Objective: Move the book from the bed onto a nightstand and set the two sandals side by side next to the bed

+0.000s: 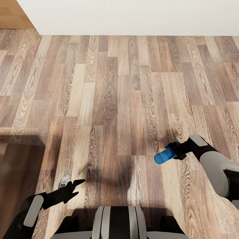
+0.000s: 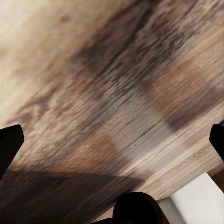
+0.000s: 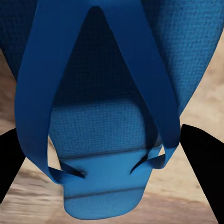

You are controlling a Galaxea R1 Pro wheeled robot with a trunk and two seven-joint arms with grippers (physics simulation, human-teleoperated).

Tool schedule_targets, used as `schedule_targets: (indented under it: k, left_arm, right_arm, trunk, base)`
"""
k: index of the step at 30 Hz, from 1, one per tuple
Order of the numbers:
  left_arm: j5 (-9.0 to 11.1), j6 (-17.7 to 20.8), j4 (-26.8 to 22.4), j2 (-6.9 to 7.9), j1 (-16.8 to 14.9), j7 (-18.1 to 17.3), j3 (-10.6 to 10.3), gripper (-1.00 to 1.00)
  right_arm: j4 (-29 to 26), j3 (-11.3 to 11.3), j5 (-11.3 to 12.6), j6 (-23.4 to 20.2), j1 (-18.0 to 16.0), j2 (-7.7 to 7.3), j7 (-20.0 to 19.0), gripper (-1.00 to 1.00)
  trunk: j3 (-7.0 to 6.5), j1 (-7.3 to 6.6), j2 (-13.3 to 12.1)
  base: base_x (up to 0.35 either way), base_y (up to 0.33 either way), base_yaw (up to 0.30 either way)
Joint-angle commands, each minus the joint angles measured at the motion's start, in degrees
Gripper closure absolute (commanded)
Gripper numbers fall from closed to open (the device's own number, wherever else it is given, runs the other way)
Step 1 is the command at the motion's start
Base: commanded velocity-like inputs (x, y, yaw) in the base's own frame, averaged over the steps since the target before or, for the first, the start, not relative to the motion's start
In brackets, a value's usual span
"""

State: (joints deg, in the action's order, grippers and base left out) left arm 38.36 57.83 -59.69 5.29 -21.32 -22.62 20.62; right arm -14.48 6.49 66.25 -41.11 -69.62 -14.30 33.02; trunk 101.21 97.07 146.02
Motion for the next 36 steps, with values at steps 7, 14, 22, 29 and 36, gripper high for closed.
schedule_targets:
  k: [7,14,22,29,36]
  left_arm:
    - [-0.47,0.27,-0.01,-0.02,-0.03,-0.41,0.2,-1.0]
    - [-0.55,0.27,-0.02,-0.02,-0.03,-0.41,0.21,-1.0]
    - [-0.59,0.2,0.01,-0.02,-0.03,-0.41,0.2,-1.0]
    - [-0.71,0.18,0.19,-0.02,-0.03,-0.27,0.17,-1.0]
    - [-0.77,0.05,0.73,-0.15,-0.03,-0.14,-0.16,-1.0]
  right_arm:
    - [-0.11,0.44,0.73,-0.02,0.01,0.06,0.55,1.0]
    - [-0.11,0.4,0.73,-0.01,0.01,0.06,0.57,1.0]
    - [-0.11,0.37,0.65,-0.2,0.01,0.03,0.53,1.0]
    - [-0.11,0.27,0.68,-1.67,0.01,-0.19,-0.09,1.0]
    - [-0.11,0.63,0.77,-5.82,0.01,-0.42,-1.32,1.0]
  trunk:
    - [-1.52,-0.18,-0.08]
    - [-3.07,-0.36,-0.18]
    - [-4.84,-0.57,-0.28]
    - [-6.39,-0.75,-0.38]
    - [-7.94,-0.93,-0.47]
  base:
    - [0.0,0.0,0.0]
    - [0.0,0.0,0.0]
    - [0.0,0.0,0.0]
    - [0.0,0.0,0.0]
    - [0.0,0.0,0.0]
